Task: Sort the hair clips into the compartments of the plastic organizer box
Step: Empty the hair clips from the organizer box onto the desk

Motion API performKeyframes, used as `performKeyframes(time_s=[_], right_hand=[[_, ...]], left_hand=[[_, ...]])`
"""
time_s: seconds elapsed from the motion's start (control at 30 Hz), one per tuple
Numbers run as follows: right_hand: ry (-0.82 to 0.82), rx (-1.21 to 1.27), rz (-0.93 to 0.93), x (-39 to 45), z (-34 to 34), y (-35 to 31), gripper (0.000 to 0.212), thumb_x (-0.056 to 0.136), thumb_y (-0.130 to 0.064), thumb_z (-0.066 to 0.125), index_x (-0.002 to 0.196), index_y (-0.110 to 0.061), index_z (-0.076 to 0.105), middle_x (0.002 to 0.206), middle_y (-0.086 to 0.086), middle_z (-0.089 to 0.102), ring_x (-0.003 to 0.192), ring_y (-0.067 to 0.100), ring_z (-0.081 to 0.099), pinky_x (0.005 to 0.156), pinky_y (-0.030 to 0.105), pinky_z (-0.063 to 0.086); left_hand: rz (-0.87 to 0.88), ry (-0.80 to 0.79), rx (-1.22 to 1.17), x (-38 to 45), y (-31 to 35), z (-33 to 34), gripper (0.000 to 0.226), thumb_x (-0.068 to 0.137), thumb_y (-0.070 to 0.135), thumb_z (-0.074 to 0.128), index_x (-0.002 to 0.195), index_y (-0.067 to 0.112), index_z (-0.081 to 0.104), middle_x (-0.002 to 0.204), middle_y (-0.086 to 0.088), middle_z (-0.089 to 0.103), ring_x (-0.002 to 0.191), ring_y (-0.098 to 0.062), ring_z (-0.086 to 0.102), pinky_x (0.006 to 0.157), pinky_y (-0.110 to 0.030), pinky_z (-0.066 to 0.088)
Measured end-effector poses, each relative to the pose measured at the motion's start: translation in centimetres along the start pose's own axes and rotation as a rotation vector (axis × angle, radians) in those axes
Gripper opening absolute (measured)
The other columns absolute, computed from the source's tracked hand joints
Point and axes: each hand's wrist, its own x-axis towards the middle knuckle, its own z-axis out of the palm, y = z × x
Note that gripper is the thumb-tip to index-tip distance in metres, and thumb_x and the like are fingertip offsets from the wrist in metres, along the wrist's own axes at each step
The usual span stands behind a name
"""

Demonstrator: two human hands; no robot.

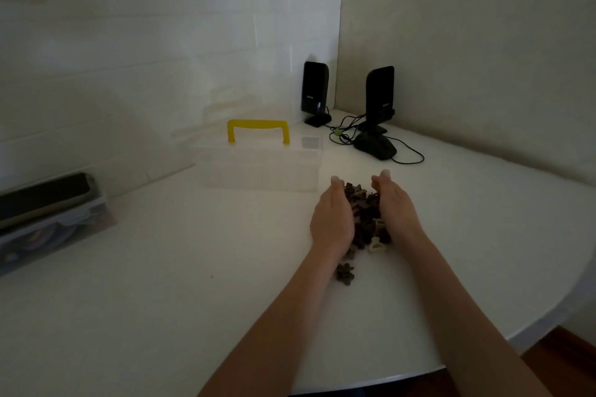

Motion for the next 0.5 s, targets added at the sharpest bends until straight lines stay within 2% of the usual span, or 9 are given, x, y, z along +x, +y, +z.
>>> performKeyframes(time_s=[0.1,0.17,0.27,0.37,0.5], right_hand=[[0.056,0.009,0.0,0.8,-0.6,0.4,0.058,0.1,-0.048,0.018,0.131,-0.013,0.052,0.136,0.005,0.054,0.128,0.019,0.046,0.108,0.036,0.03],[0.043,-0.071,0.01,1.6,-1.0,0.4,0.059,0.099,-0.05,0.016,0.131,-0.016,0.052,0.137,0.003,0.053,0.129,0.02,0.044,0.108,0.037,0.028],[-0.121,-0.25,-0.02,2.4,-0.9,0.0,0.062,0.098,-0.053,0.009,0.134,-0.023,0.05,0.142,0.001,0.048,0.132,0.022,0.04,0.113,0.042,0.022],[-0.211,-0.356,-0.056,2.4,-0.6,0.2,0.062,0.098,-0.053,0.007,0.13,-0.028,0.054,0.138,0.0,0.051,0.128,0.022,0.044,0.113,0.042,0.022],[-0.183,-0.233,-0.064,1.9,-0.9,0.8,0.062,0.096,-0.057,0.012,0.121,-0.028,0.061,0.127,0.002,0.06,0.119,0.019,0.052,0.108,0.042,0.032]], left_hand=[[-0.033,0.062,-0.141,-1.0,-0.6,-1.2,0.05,0.102,0.04,0.019,0.141,0.019,0.042,0.151,0.002,0.036,0.14,-0.013,0.029,0.118,-0.037,0.02],[-0.038,0.115,-0.156,-2.6,-0.8,-1.3,0.048,0.103,0.037,0.021,0.143,0.019,0.039,0.152,0.003,0.032,0.142,-0.011,0.024,0.119,-0.035,0.016],[0.023,0.082,-0.107,-4.1,-0.7,0.4,0.048,0.103,0.035,0.019,0.147,0.018,0.029,0.156,0.003,0.023,0.145,-0.008,0.015,0.118,-0.025,0.007],[0.058,0.035,-0.053,-3.2,-0.5,2.0,0.05,0.103,0.036,0.018,0.149,0.017,0.02,0.159,0.003,0.015,0.146,-0.008,0.007,0.117,-0.023,0.002],[0.046,0.12,-0.055,-1.9,-0.1,3.0,0.049,0.103,0.032,0.018,0.144,0.011,0.035,0.152,-0.005,0.033,0.144,-0.019,0.023,0.12,-0.035,0.014]])
